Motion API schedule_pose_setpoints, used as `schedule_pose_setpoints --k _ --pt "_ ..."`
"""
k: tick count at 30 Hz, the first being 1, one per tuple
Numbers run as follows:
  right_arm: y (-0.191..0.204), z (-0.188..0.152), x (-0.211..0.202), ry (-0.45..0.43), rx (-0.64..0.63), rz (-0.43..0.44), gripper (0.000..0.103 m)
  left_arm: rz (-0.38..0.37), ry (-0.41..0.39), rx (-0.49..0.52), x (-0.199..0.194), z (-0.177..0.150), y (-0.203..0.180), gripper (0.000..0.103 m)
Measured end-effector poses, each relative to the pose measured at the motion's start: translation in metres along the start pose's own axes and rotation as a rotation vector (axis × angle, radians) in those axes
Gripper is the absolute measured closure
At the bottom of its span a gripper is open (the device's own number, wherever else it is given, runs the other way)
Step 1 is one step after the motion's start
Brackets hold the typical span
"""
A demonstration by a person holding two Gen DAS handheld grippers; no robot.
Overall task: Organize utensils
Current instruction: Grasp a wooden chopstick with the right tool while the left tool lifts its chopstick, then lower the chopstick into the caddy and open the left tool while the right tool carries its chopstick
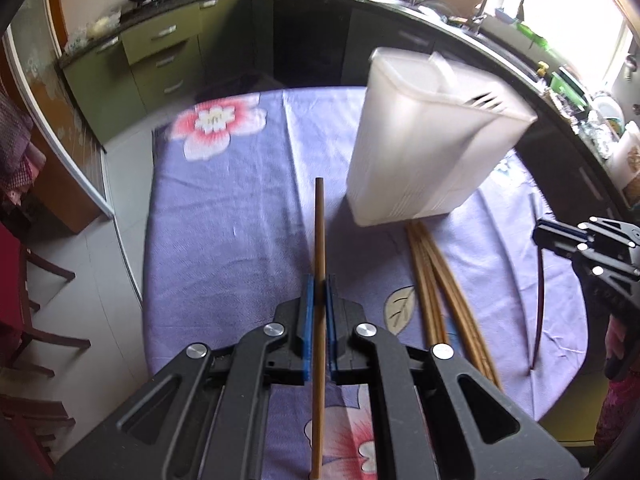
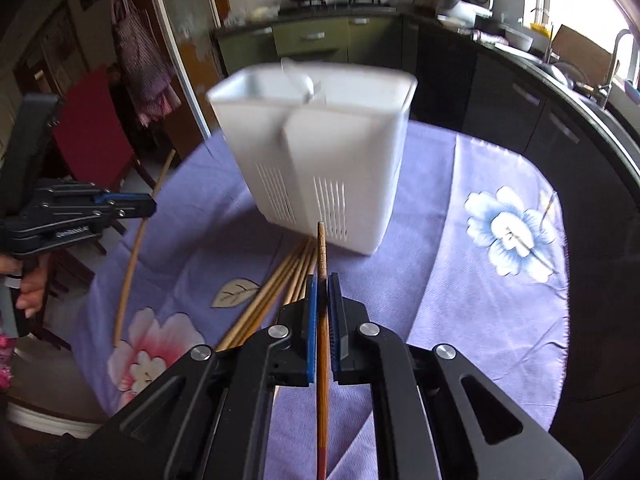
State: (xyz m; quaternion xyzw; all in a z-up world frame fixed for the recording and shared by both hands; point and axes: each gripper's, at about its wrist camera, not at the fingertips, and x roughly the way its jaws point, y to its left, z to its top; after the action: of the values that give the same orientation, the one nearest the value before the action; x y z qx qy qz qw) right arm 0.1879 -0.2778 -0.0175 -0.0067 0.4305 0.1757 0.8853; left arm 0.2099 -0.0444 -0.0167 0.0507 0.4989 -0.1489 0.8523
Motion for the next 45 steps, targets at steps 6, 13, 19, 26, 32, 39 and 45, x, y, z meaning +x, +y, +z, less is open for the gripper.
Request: schedule_pose_setpoints --k 6,13,19,26,32,39,45 --pt "-0.008 -0.008 -0.059 -0.092 0.012 -0.004 0.097 -0.008 -0.067 0.035 -0.039 -0.001 -0.009 0.097" --pt "-0.013 -0.017 -0.087 -0.115 0.028 0.013 0.097 -0.016 -0.107 0.074 -0.066 -0.003 -0.020 0.097" --pt "-0.010 -0.019 -0.101 -0.149 0.027 0.021 0.097 -0.018 -0.126 0.095 -0.076 0.000 -0.027 0.097" --pt "-0.011 0.000 -0.116 -0.208 0.035 0.028 0.097 -0.037 -0.145 0.102 -0.086 0.012 -0.034 0.097" --pt "-0.008 0.026 -0.139 -0.258 0.016 0.026 0.097 -0.067 -0.192 0.126 -0.115 0.038 -0.047 0.097" --pt "-0.007 0.046 -0.160 -0.296 0.010 0.012 0.097 -0.096 -0.336 0.133 -0.170 0.086 -0.060 0.097" --pt "-0.010 0.053 -0.167 -0.296 0.015 0.004 0.097 -0.083 -0.502 0.121 -0.190 0.121 -0.069 0.097"
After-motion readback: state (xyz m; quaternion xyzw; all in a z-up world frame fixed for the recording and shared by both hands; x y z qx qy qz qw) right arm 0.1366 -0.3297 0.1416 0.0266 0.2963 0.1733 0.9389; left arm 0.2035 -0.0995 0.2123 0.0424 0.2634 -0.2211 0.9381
